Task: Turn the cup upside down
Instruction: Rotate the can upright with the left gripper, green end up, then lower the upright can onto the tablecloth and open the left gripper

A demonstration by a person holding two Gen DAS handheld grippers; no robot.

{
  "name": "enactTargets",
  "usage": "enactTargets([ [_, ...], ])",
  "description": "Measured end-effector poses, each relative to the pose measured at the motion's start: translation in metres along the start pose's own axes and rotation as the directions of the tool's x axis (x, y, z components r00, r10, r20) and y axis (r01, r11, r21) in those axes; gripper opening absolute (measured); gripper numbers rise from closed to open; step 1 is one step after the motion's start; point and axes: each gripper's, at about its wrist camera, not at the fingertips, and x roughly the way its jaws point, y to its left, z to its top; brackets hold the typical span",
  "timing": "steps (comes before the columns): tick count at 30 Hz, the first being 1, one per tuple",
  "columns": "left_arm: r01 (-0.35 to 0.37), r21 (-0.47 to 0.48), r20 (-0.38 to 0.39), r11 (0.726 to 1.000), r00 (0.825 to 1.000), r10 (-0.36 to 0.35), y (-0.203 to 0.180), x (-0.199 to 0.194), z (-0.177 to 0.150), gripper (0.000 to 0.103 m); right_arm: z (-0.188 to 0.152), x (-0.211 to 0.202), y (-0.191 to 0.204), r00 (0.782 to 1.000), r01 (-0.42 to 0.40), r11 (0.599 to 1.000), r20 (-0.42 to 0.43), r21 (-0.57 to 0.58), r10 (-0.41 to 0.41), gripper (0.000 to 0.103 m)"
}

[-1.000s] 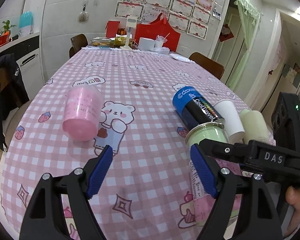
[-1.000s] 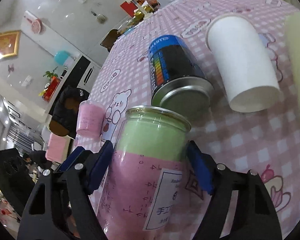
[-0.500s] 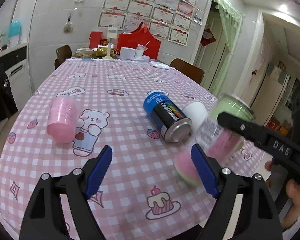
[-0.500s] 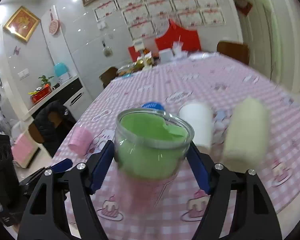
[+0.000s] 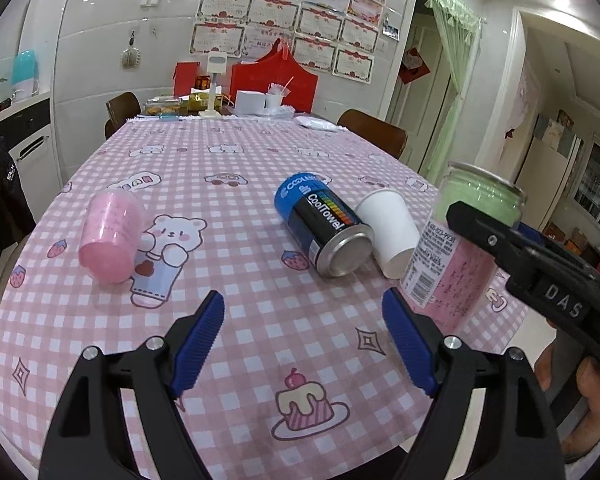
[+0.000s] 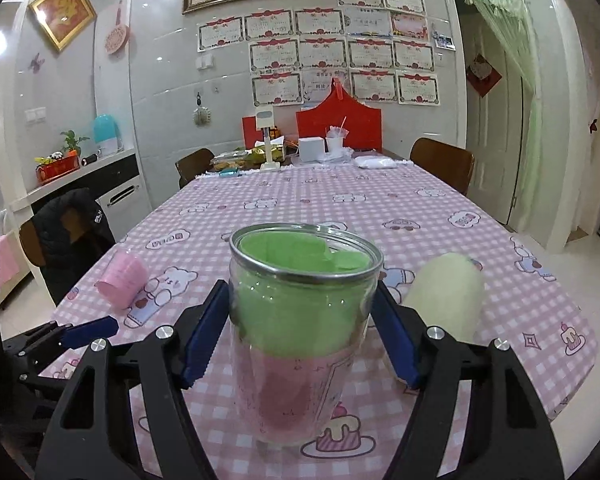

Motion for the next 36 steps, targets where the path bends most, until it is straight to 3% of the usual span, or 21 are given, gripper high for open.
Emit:
enactTargets([
  [14,0.013,0.015,-0.011,1.0,1.0,-0.013,-0.004,0.002,-0.003,0.08,-0.01,-0.001,0.007,0.999,-0.045,0.999,-0.006,0.002,0.045,0.068],
  [22,0.048,0.012,-0.003,0.999,0.999,-0.048,-0.005,-0.003,-0.003,0.08,-0.009,-0.002,0.005,0.992,-0.118,0.992,-0.026,0.047,0.12,0.075],
  [27,0.051,0.026,-0.002,0.998,0.999,-0.05,-0.009,-0.007,-0.003,0.08,-0.007,-0.011,0.002,0.993,-0.12,0.99,-0.009,0.067,0.121,0.084],
  [36,0.054,0.048,0.018,0.997,0.998,-0.055,-0.021,-0.021,0.001,0.08,-0.006,-0.039,-0.02,0.993,-0.116,0.988,0.021,0.103,0.115,0.086],
])
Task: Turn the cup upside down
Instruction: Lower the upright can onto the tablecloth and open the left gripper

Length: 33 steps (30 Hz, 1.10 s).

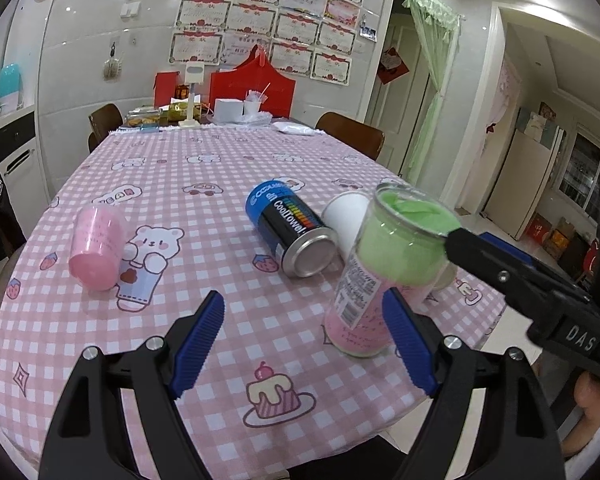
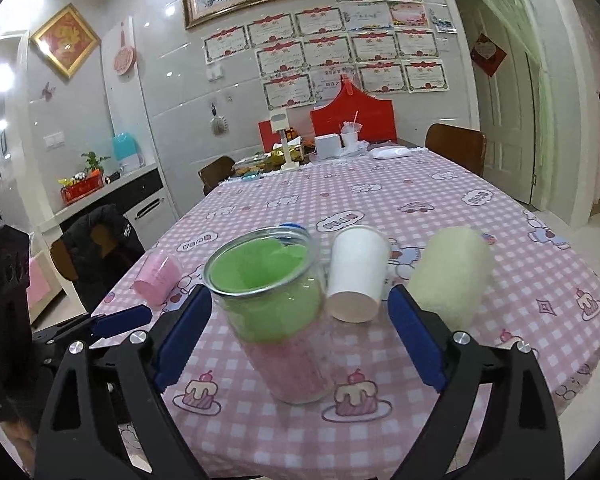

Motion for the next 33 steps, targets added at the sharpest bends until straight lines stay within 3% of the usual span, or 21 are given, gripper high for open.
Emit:
enactTargets([
  [8,-0.016,0.054,0.045,0.998,0.999,0.014,-0.028,-0.018,0.007,0.08,0.005,-0.039,-0.006,0.993,0.072,0.997,0.095,-0.018,-0.07,0.088],
  [12,-0.045,0.081,0.111,0.996,0.993,0.036,-0.041,-0.036,0.011,0.081,0.006,-0.059,-0.001,0.981,0.113,0.992,0.167,-0.055,-0.102,0.096],
  [14,-0.064,0.095,0.162,0.993,0.986,0.048,-0.047,-0.046,0.012,0.083,0.006,-0.067,0.0,0.973,0.126,0.99,0.202,-0.066,-0.11,0.096],
  [16,-0.084,0.105,0.199,0.991,0.978,0.062,-0.051,-0.053,0.013,0.091,0.006,-0.072,0.0,0.965,0.143,0.986,0.232,-0.081,-0.121,0.096],
  [24,-0.132,0.101,0.343,0.986,0.935,0.09,-0.061,-0.084,0.016,0.091,-0.003,-0.082,0.003,0.935,0.205,0.971,0.318,-0.12,-0.158,0.096],
  [33,-0.171,0.125,0.399,0.977,0.911,0.108,-0.069,-0.093,0.014,0.092,-0.012,-0.087,0.011,0.92,0.203,0.968,0.367,-0.147,-0.137,0.096],
])
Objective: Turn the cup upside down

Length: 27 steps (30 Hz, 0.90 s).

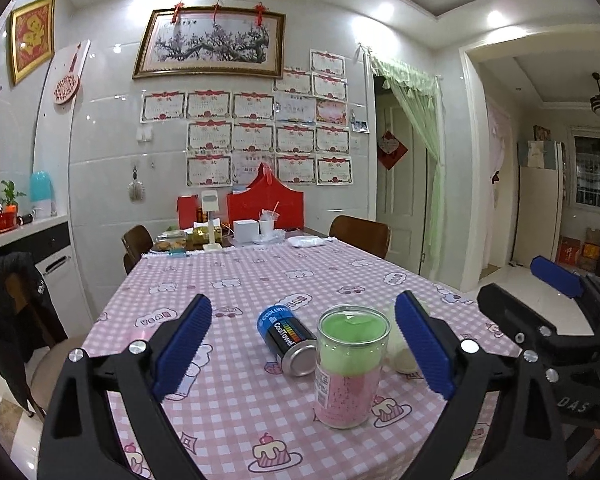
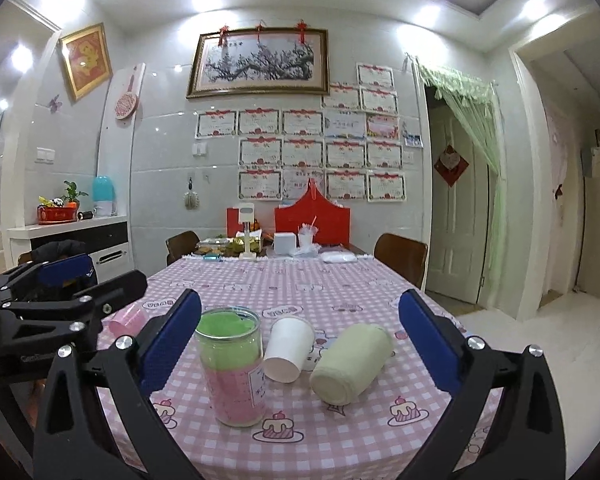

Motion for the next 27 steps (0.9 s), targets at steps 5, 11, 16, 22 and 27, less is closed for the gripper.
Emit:
enactTargets([
  [5,-0.014,0.016,0.014,1.0,1.0,0.013,-0.0025,-0.0027,-0.0009,0.092,-0.0008,-0.0021,0.0005,1.0,0.008,1.0,0.013,-0.006,-0.008,0.096],
  [11,-0.035,0.032,0.023,0.999,0.999,0.034,-0.0049,-0.0023,-0.0031,0.092,-0.0033,-0.0012,0.0011,1.0,0.015,1.0,0.003,-0.001,-0.015,0.096],
  [16,-0.038,0.031,0.025,0.999,0.999,0.038,-0.0034,-0.0014,-0.0035,0.092,-0.004,-0.0026,0.0031,1.0,0.017,1.0,0.0,0.0,-0.017,0.096],
  [22,-0.04,0.031,0.029,0.999,0.999,0.039,-0.0032,-0.0013,-0.0036,0.092,-0.0037,-0.0025,0.0021,1.0,0.021,1.0,-0.002,0.002,-0.021,0.096],
  [27,-0.043,0.032,0.032,0.999,0.999,0.042,-0.0029,-0.0014,-0.0037,0.092,-0.003,-0.0024,0.0021,1.0,0.023,1.0,-0.002,0.003,-0.023,0.096],
])
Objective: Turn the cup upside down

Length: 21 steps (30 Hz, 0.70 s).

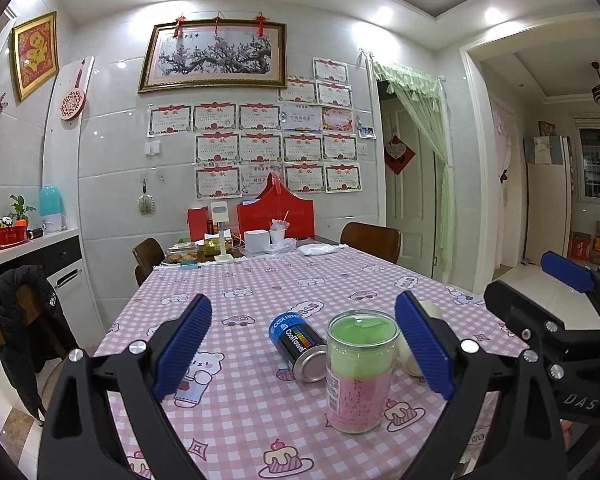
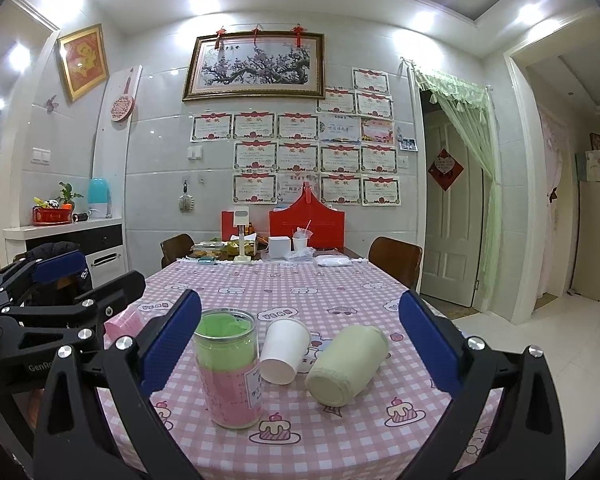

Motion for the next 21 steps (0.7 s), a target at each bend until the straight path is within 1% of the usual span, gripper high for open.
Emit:
enactTargets([
  [21,-0.006,0.003,0.012,1.0,1.0,0.006,0.0021,-0.0015,-0.0006,0.092,-0.0007,0.0005,0.0005,1.0,0.0,1.0,-0.002,0.003,0.0,0.096],
])
